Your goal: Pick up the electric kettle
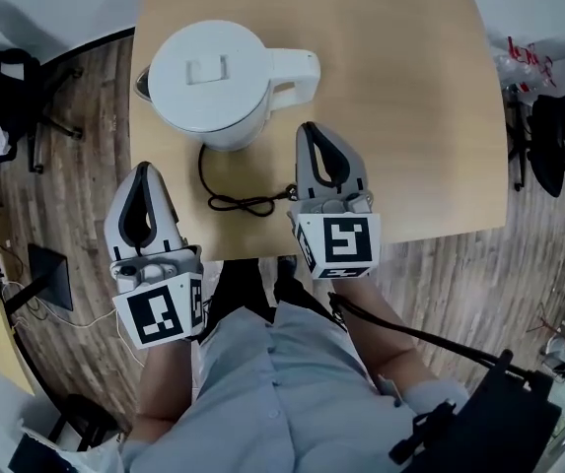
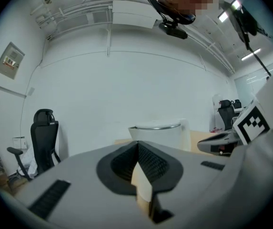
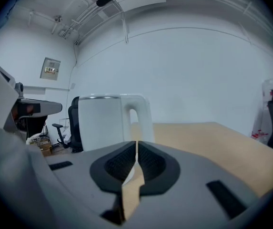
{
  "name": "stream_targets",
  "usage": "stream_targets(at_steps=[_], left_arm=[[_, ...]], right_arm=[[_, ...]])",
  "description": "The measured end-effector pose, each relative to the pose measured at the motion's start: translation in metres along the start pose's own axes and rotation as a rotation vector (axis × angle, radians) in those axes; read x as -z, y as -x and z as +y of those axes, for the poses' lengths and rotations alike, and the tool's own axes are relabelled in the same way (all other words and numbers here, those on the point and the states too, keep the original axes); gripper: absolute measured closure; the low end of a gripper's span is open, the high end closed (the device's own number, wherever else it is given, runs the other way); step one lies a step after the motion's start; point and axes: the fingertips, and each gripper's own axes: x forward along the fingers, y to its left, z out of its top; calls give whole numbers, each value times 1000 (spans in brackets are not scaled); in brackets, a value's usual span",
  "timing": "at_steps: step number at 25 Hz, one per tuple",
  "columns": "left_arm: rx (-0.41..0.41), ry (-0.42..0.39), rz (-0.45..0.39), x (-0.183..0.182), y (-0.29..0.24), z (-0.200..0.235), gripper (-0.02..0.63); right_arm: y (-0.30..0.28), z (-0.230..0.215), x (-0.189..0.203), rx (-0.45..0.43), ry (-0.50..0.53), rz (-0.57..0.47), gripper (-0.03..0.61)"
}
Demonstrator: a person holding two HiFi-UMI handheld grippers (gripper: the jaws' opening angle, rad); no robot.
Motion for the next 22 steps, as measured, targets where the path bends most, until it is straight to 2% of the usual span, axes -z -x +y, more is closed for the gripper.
stream_targets(at_steps=[2,4,10,22], left_arm=[[-1,4,11,6,-8,3,614],[-2,8,21,12,-14,6,614],[-11,20,51,23,-30,14,614],[-50,53,89,36,-63,49,614]], right_arm=[[-8,-2,10,6,-15,26,551],[-14,-5,19,13,-31,51,410],[-27,-20,20,76,-19,38,382],[-76,-29,5,112,36,37,373]])
